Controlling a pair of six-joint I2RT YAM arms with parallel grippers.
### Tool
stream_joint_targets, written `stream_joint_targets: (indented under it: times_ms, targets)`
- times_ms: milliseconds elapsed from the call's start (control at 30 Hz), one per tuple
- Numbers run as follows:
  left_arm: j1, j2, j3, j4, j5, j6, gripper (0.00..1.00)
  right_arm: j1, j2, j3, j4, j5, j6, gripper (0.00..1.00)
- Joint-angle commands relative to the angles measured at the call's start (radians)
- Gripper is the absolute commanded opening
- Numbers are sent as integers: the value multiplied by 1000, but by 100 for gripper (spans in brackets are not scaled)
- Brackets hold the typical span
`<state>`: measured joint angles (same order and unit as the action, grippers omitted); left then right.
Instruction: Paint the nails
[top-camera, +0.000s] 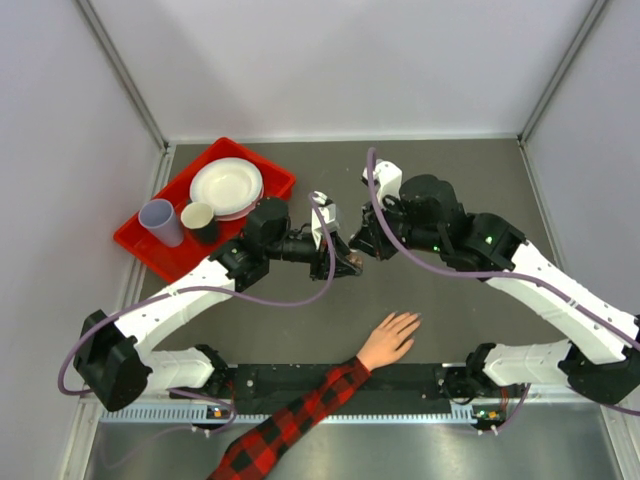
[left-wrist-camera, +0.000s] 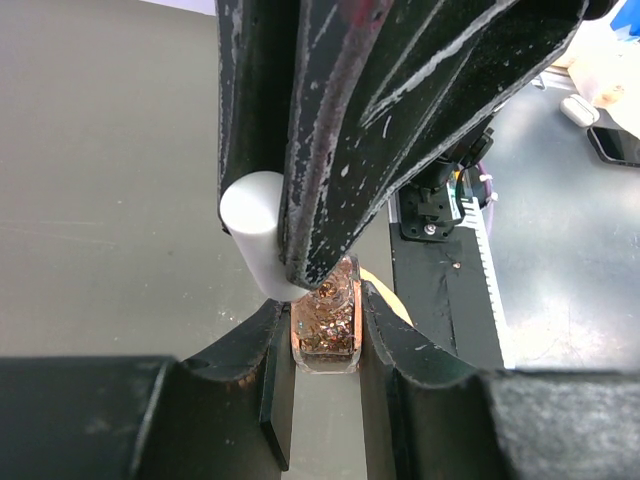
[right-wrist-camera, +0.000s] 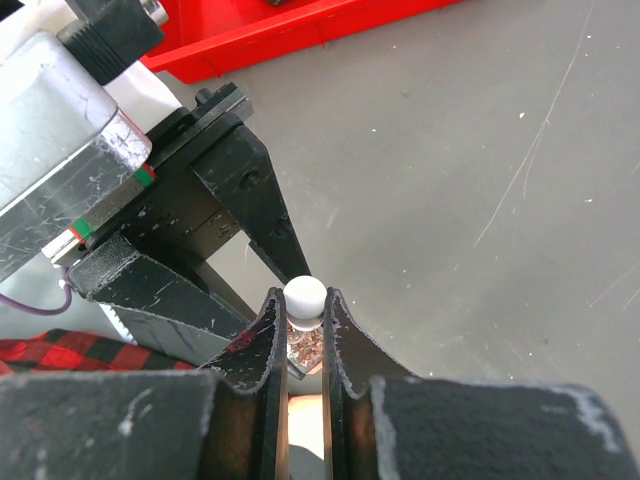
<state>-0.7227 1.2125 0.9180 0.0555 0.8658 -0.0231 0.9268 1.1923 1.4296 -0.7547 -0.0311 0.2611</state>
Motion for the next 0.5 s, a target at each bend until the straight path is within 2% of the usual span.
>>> stream_joint_targets:
  times_ms: [0, 467]
  targets:
    - [-3, -24, 47, 33, -4, 15, 0, 14, -48, 3, 38, 13, -11, 0]
    - [-4, -18, 51, 29, -1, 15, 0, 15, -57, 60, 48, 43, -14, 0]
